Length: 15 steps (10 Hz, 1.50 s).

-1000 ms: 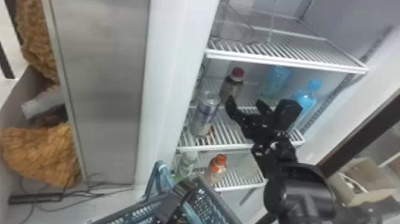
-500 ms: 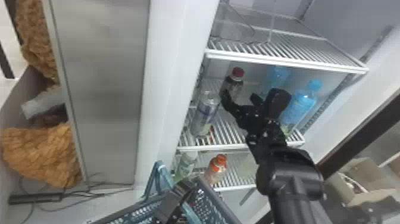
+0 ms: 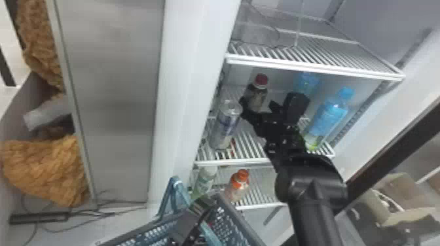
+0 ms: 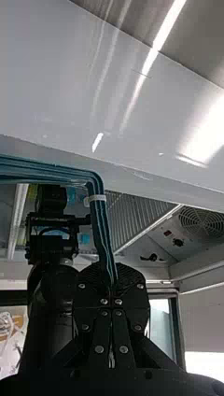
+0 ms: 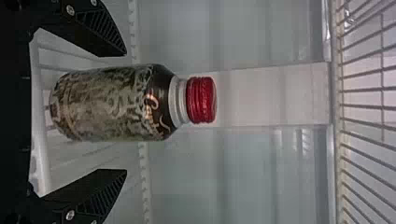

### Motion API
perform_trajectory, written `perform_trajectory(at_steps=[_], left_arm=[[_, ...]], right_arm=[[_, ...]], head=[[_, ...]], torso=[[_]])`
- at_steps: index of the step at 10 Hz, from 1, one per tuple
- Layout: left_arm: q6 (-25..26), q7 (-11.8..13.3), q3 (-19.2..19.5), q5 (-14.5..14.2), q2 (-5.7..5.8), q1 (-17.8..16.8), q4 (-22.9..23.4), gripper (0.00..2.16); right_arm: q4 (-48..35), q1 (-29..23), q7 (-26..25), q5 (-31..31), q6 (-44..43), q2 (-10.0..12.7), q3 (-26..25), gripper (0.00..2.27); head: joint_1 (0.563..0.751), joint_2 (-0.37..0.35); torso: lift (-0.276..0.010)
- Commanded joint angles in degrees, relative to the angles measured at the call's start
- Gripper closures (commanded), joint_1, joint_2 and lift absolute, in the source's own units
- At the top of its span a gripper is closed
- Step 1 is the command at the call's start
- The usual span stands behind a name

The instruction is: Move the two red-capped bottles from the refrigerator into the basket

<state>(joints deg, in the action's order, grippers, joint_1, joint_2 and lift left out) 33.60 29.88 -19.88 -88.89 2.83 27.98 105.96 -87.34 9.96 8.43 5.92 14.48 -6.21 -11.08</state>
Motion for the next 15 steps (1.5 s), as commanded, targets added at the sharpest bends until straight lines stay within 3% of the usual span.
perform_trajectory(at_steps=[1,7,8,9,10,12,15], left_arm=[[0.0,0.0,0.0,0.0,0.07,0.0,0.0,1.2],[-0.1,0.0,0.0,-0.1,0.07,0.0,0.0,1.2],[-0.1,0.0,0.0,-0.1,0.07,0.0,0.0,1.2],[-0.1,0.0,0.0,-0.1,0.16,0.0,0.0,1.2],[-0.1,0.0,0.0,-0.1,0.16,0.0,-0.1,1.2],[-0.1,0.0,0.0,-0.1,0.25,0.1,-0.1,1.2],[-0.1,0.0,-0.1,-0.1,0.25,0.1,0.0,1.2]], right_arm=[[1.8,1.4,0.0,-0.1,0.0,-0.2,1.5,0.12],[3.7,3.1,-0.3,-1.0,0.0,-0.5,1.5,0.19],[4.2,3.5,-0.3,-0.9,0.4,-0.6,1.5,0.45],[3.9,3.7,-0.3,-1.2,1.3,-0.9,1.5,1.03],[2.2,2.6,-1.3,-1.6,1.0,-0.8,1.5,1.27],[0.2,1.2,-1.6,-2.0,-0.6,-0.8,1.5,1.28],[-12.6,-7.0,-1.7,-1.0,2.5,-1.2,1.1,1.28]], head=[[0.695,-0.35],[0.695,-0.35],[0.695,-0.35],[0.695,-0.35],[0.695,-0.35],[0.695,-0.35],[0.695,-0.35]], torso=[[0.0],[0.0],[0.0],[0.0],[0.0],[0.0],[0.0]])
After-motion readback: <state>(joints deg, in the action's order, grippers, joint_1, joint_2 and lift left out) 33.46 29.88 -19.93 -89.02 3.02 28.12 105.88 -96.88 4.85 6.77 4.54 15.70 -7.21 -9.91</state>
